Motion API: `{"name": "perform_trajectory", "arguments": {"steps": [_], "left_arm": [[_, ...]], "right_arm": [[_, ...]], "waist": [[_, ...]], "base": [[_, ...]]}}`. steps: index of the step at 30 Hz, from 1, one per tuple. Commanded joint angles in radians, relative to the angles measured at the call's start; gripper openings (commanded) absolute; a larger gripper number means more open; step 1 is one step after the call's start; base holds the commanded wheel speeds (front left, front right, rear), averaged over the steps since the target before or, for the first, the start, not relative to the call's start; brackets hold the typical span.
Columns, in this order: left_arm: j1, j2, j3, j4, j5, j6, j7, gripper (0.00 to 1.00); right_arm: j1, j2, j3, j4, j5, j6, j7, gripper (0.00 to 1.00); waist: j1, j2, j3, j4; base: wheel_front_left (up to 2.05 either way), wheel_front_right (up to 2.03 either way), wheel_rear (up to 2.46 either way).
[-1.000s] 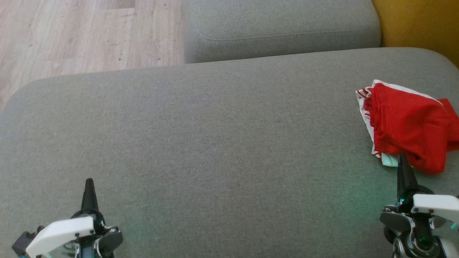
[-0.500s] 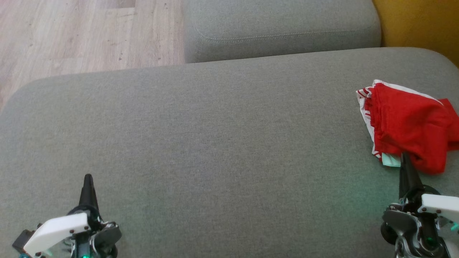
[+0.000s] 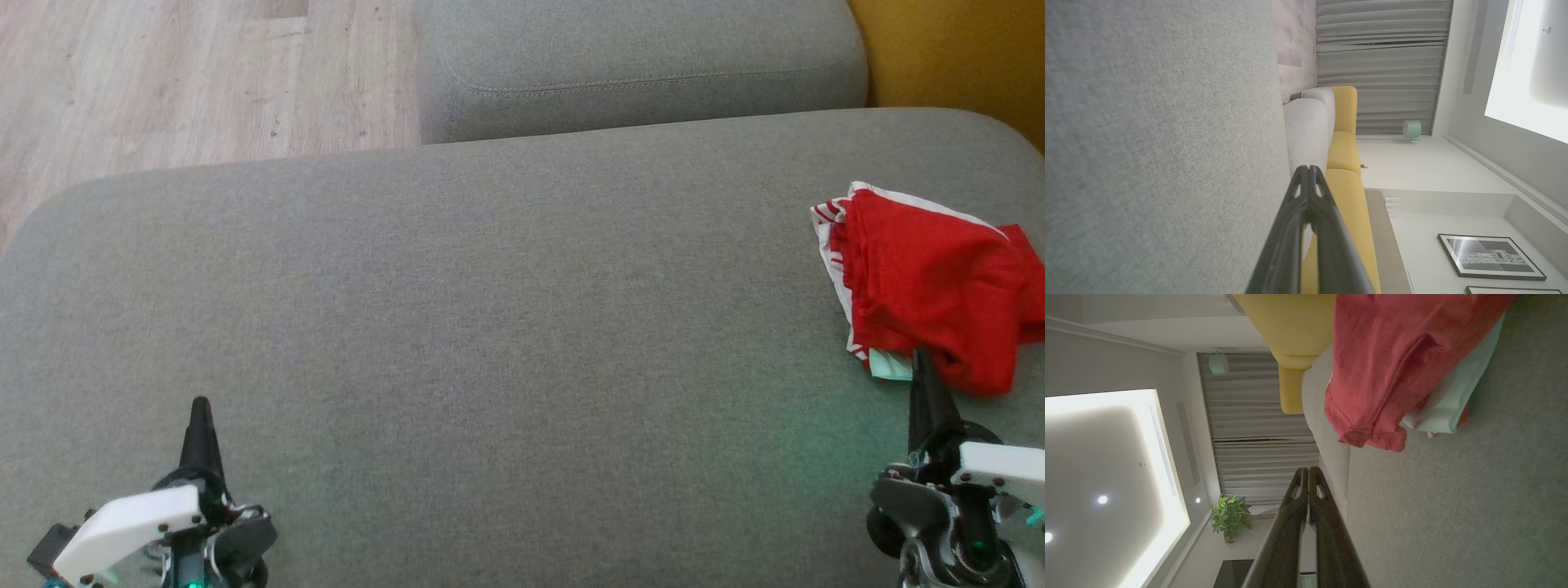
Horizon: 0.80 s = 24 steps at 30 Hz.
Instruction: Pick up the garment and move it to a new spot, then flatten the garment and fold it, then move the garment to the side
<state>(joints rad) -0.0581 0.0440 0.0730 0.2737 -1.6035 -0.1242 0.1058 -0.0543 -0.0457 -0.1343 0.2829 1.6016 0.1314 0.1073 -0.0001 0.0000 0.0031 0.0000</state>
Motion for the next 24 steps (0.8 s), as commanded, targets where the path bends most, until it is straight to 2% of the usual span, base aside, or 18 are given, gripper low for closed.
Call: {"name": "perform_trajectory", "arguments": {"steps": [1,24], "left_arm": [[-0.050,0.008,0.040,-0.028,-0.006,-0.007,0.007,0.00],[-0.050,0.007,0.041,-0.028,-0.005,-0.007,0.007,0.00]], "right_arm": [[-0.054,-0.005,0.020,-0.038,0.006,-0.001,0.007,0.00],[-0.054,-0.005,0.020,-0.038,0.006,-0.001,0.007,0.00]], "waist": [[0.0001,0.0000,0.000,0.000],[0.0001,0.0000,0.000,0.000]], "base": [[0.00,0.00,0.00],[0.00,0.00,0.00]]}}
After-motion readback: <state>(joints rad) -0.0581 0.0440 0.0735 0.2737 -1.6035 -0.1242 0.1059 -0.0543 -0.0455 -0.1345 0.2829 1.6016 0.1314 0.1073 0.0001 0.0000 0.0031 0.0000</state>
